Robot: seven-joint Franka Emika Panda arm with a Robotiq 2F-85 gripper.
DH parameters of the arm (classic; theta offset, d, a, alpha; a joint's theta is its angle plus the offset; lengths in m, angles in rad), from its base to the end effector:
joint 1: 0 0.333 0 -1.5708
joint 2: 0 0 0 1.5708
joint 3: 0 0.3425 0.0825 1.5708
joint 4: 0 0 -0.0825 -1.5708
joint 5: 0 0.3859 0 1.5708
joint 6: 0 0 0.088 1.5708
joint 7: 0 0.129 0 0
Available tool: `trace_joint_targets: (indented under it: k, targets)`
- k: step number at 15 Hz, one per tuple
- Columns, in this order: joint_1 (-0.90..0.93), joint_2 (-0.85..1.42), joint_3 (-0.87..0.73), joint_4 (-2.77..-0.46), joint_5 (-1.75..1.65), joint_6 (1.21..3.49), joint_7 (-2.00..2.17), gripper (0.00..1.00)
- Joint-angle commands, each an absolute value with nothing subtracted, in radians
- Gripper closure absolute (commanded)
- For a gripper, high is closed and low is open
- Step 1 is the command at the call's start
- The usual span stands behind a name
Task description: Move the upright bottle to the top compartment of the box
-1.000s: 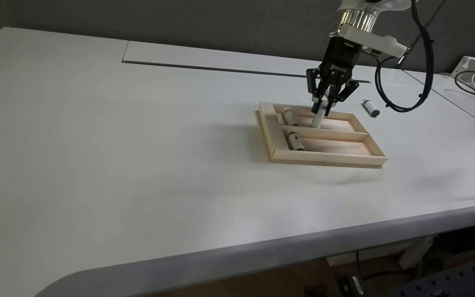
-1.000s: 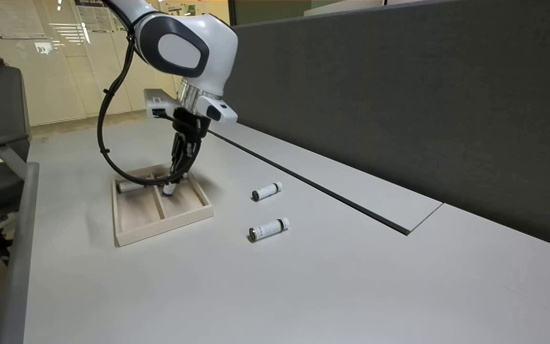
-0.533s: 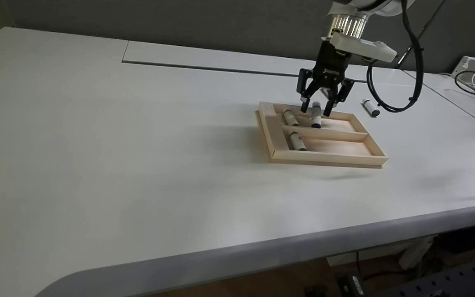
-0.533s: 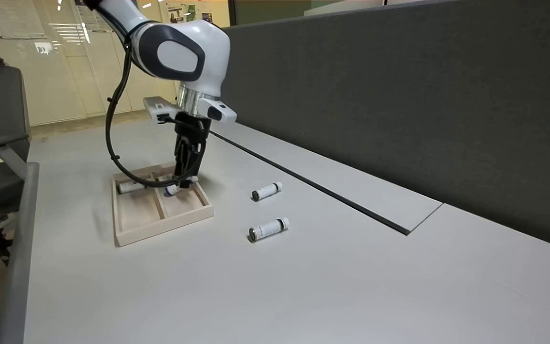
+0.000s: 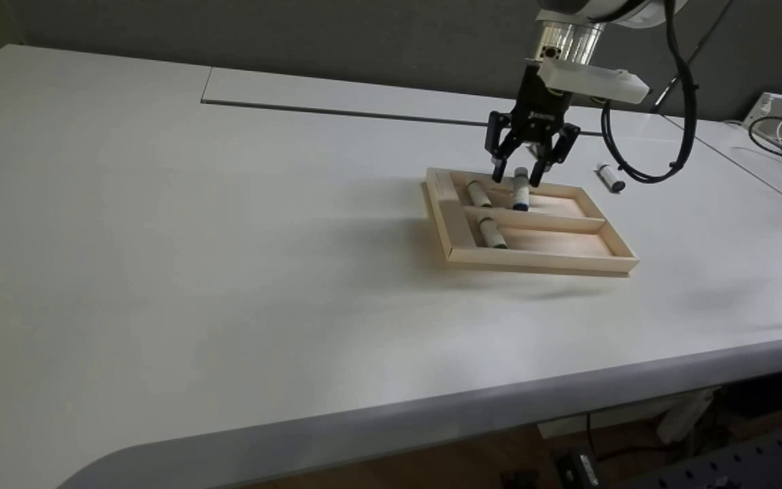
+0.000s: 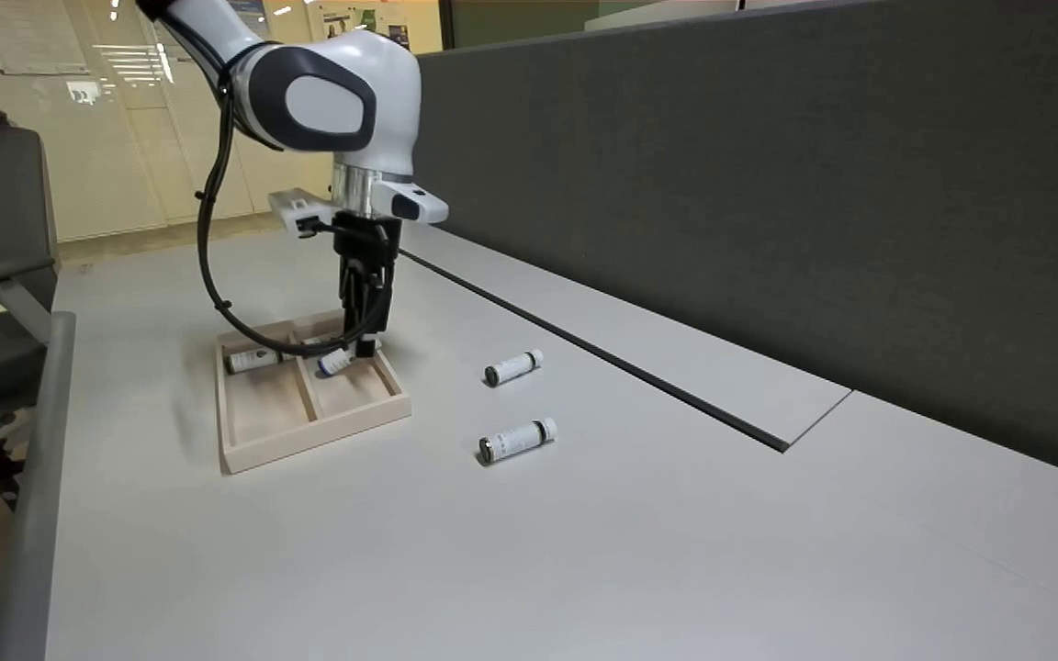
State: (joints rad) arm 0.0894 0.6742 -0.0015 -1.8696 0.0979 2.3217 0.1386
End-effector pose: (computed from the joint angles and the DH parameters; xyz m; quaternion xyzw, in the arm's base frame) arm 0.6185 0.0579 0.1314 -0.9914 0.0622 0.1135 0.0187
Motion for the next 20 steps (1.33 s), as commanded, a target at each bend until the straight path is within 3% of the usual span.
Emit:
trace_joint_targets:
  k: [1,6,8,9,11,20]
  targets:
    - [0.101,0.599,-0.014,-1.965,0.087,2.348,0.199,0.61]
    - [0.098,0.556,-0.015,-2.017,0.094,2.353,0.225,0.95]
    - [0.102,0.54,-0.019,-2.04,0.085,2.364,0.232,1.0]
    - [0.103,0.533,-0.021,-2.053,0.083,2.373,0.235,0.67]
    - [0.105,0.513,-0.025,-2.087,0.08,2.409,0.246,0.71]
    - [0.14,0.485,-0.079,-2.212,0.008,2.674,0.279,0.12]
